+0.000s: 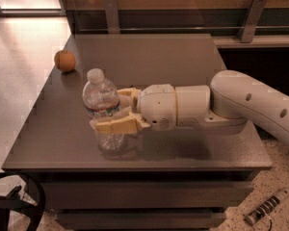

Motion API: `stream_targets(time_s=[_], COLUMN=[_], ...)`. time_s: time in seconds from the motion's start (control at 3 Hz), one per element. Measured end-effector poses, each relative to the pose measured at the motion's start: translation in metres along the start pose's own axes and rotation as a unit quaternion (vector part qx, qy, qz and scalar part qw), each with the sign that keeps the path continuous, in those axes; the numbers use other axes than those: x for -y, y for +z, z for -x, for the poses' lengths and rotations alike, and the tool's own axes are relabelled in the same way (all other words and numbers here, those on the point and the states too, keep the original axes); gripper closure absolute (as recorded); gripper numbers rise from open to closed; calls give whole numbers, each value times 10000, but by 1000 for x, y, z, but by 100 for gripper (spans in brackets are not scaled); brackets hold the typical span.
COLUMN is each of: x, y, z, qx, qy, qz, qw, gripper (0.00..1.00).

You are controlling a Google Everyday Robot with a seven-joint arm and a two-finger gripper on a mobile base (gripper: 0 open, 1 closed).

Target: Move water bottle near orange

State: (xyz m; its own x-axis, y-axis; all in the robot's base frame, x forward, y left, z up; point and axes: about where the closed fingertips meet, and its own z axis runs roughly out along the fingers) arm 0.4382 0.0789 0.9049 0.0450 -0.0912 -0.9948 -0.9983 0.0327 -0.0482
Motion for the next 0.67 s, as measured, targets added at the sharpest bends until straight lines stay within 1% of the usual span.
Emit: stream_targets(time_s=[0.33, 0.67], x=[15, 56], y=[-6, -20], z=[10, 38], qx=[9, 2], qy=[-50, -174], qz=[-26, -174], qw=[10000, 9997], gripper=[100, 100])
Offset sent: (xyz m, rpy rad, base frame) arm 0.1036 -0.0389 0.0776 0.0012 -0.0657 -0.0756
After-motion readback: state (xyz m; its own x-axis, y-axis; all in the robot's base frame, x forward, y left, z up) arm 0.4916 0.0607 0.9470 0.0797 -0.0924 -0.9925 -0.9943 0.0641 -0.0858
